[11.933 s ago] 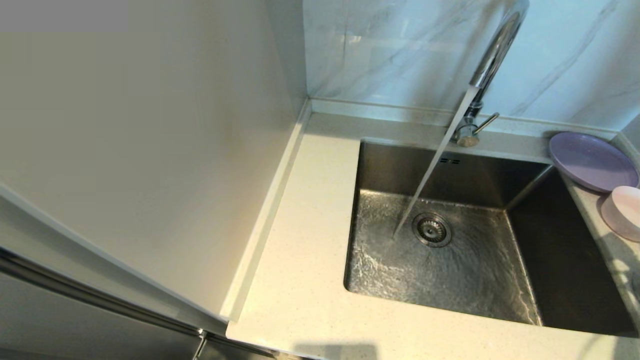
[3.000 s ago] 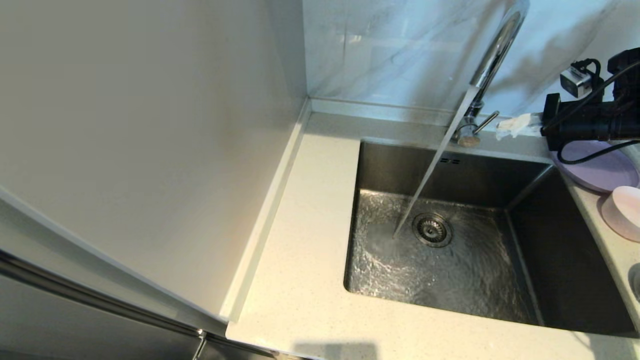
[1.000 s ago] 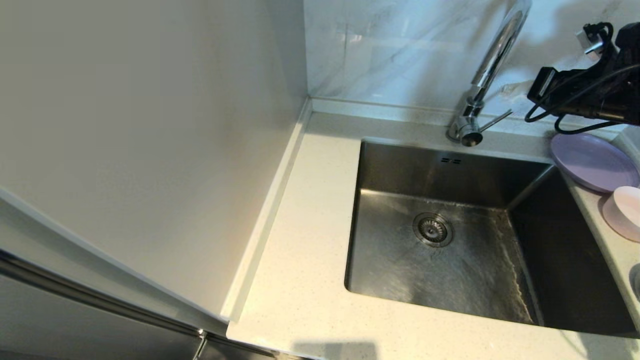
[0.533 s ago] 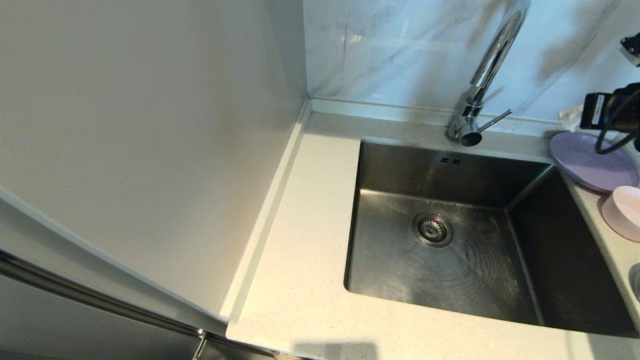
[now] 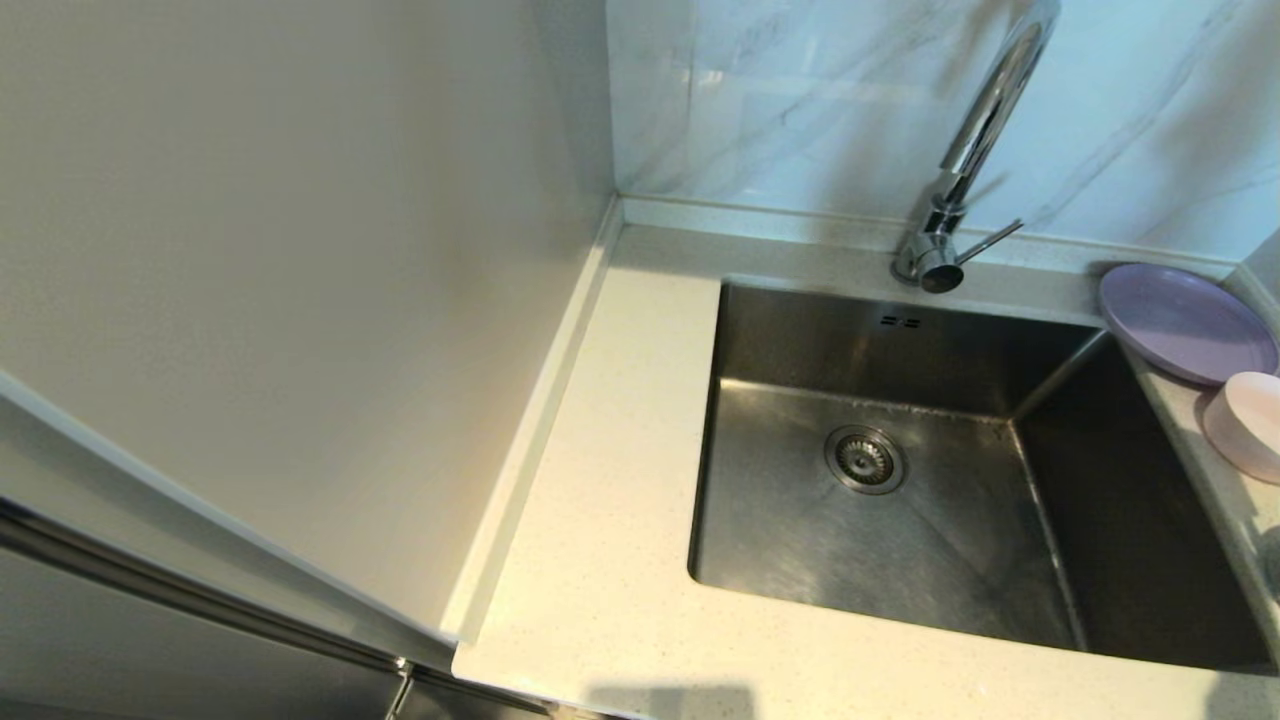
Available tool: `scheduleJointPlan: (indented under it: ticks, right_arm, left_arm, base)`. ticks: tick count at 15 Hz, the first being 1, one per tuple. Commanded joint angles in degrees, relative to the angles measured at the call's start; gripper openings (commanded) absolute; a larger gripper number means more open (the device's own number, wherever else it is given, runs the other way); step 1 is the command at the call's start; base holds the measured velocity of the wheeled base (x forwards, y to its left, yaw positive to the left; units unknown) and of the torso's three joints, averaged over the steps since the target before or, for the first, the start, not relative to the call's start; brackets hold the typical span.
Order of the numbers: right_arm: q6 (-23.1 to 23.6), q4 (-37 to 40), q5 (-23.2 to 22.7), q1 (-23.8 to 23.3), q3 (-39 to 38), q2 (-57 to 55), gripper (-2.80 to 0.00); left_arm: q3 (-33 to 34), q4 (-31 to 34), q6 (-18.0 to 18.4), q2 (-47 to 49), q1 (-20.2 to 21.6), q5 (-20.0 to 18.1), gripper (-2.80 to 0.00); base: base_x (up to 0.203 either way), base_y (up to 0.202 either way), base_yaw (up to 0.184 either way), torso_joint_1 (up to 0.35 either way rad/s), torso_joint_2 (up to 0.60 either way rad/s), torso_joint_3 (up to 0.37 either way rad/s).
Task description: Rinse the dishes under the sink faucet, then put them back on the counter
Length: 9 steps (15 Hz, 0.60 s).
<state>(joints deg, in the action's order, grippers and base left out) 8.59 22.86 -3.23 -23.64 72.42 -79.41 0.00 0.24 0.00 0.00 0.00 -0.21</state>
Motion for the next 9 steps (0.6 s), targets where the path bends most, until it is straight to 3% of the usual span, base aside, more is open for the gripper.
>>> scheduleJointPlan:
  ticks: [1,6,9]
  right_arm:
    - [0.1,0.4,0.4,0.1,-6.9,11.9,-2.8]
    - [-1.0,-4.9,0.4,7.1,-13.4,30.4,-2.8]
    - [-0.9,-14.4,0.6,10.5,-24.8,39.6,-2.8]
  left_arm:
    - [0.0,0.0,0.0,0.0,0.0,0.0,-2.8]
    - [0.0,0.0,0.0,0.0,0.0,0.0,-2.8]
    - [0.0,0.0,0.0,0.0,0.0,0.0,-2.8]
  base:
    - [0.0,0.0,0.0,0.0,0.0,0.0]
    - [0.0,0.0,0.0,0.0,0.0,0.0]
    - [0.0,0.0,0.0,0.0,0.0,0.0]
